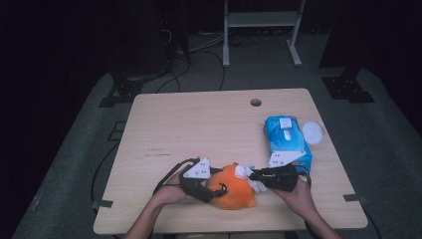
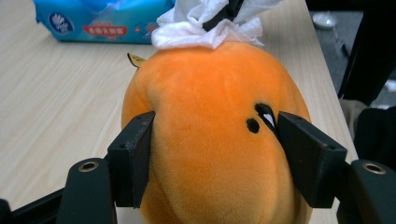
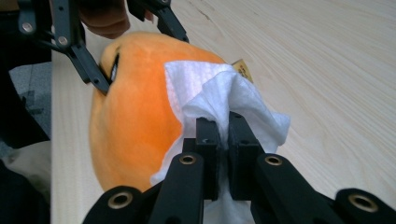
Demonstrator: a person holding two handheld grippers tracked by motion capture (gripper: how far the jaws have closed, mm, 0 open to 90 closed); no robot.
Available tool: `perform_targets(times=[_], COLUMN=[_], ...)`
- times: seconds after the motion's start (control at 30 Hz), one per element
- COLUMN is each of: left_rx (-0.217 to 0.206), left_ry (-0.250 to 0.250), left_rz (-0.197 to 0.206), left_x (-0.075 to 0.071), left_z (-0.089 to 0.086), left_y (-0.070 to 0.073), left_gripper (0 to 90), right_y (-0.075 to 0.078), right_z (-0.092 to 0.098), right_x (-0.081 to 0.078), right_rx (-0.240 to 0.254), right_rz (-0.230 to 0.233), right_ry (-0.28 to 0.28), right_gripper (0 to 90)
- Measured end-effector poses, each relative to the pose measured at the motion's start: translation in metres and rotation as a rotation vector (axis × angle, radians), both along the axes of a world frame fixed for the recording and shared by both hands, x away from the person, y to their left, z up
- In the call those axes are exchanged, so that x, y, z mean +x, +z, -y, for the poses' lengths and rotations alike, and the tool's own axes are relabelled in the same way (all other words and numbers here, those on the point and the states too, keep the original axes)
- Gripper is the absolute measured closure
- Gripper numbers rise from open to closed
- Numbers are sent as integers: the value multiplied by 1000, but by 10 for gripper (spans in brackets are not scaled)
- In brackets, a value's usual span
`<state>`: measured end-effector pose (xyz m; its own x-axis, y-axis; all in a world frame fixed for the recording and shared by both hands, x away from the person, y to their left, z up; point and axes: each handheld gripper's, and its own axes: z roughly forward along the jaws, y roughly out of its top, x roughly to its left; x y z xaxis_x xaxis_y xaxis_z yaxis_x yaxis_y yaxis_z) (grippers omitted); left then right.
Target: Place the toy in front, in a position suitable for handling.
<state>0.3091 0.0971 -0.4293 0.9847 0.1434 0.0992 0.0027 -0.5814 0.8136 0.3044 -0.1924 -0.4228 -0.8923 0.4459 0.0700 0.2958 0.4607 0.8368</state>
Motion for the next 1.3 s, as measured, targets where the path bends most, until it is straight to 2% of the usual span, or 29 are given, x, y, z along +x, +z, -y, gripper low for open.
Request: perform_targets(times=[0.07,0.1,0.17,0.33,0.5,0.63,0.73,0.83,0.93,1.03,1.13,1.2,1.3], left_rx=[14,14,31,68,65,54,56,65,69,65,38,10,-43], left_ry=[-11,-11,-25,-59,-61,-53,-59,-75,-89,-79,-56,-30,2], left_rz=[30,30,64,140,137,128,137,164,182,163,109,53,-30], left_x=[-4,-4,-9,-18,-17,-15,-15,-18,-19,-17,-9,-1,10], left_z=[3,3,9,15,11,11,14,17,18,14,5,-3,-13], left_y=[2,2,5,8,6,5,6,7,7,6,1,-4,-11], left_gripper=[317,318,320,324,327,326,326,327,327,326,328,328,328], right_y=[5,5,14,22,16,10,7,12,19,21,16,10,0], right_z=[-3,-3,-14,-34,-30,-13,-2,-2,-15,-27,-23,-15,-1], right_x=[-3,-3,-3,8,19,17,12,7,4,5,12,17,17], right_rx=[5,5,20,24,19,16,26,45,61,28,12,19,63], right_rz=[10,10,28,51,16,-5,-23,-21,0,32,28,7,-35], right_ry=[12,12,50,73,58,19,3,20,69,82,48,15,-19], right_gripper=[842,842,842,842,842,842,842,841,840,839,840,840,840])
